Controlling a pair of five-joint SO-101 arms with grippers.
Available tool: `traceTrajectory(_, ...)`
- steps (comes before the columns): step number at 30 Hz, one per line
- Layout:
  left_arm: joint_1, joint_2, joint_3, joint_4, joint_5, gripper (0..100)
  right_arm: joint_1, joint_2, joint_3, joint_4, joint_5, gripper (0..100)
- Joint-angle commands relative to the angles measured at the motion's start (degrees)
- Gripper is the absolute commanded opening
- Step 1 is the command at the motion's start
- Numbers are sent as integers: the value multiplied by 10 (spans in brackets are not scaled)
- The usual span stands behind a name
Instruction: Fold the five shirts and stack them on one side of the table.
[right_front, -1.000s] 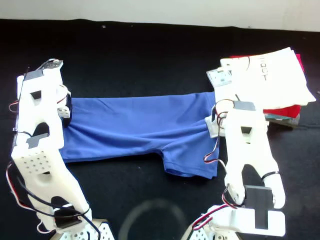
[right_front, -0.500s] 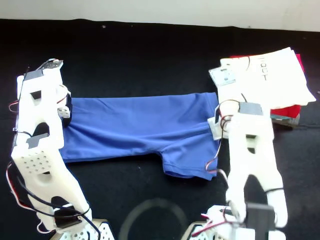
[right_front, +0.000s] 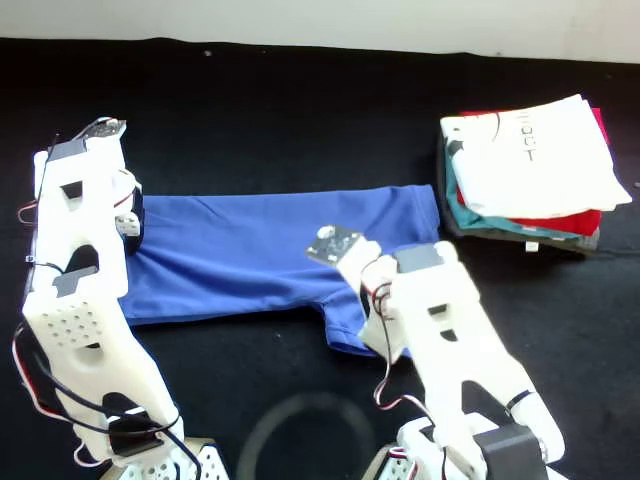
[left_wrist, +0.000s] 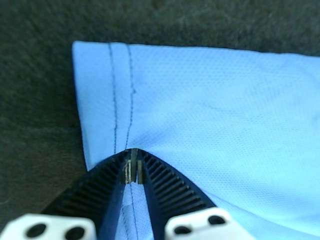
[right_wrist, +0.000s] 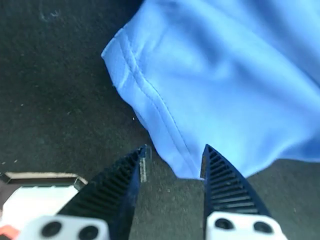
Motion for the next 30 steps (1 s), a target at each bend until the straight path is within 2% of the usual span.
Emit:
traceTrajectory(1,-12,7,-15,-5,2,9,-6,-19,42,-50,5,214)
traceTrajectory(11,-12,7,-15,-5,2,9,0,25,132,-184,6,235)
traceTrajectory(18,-12,7,-15,-5,2,9,41,174,33,-177,4,234)
traceTrajectory(20,-12,7,-15,-5,2,9,57,192,3,-178,4,193)
traceTrajectory(23,-12,7,-15,-5,2,9,69,207,-28,-178,4,27)
traceTrajectory(24,-12,7,-15,-5,2,9,73,208,-35,-177,4,0)
traceTrajectory(30,-12,7,-15,-5,2,9,102,178,-37,-150,4,6)
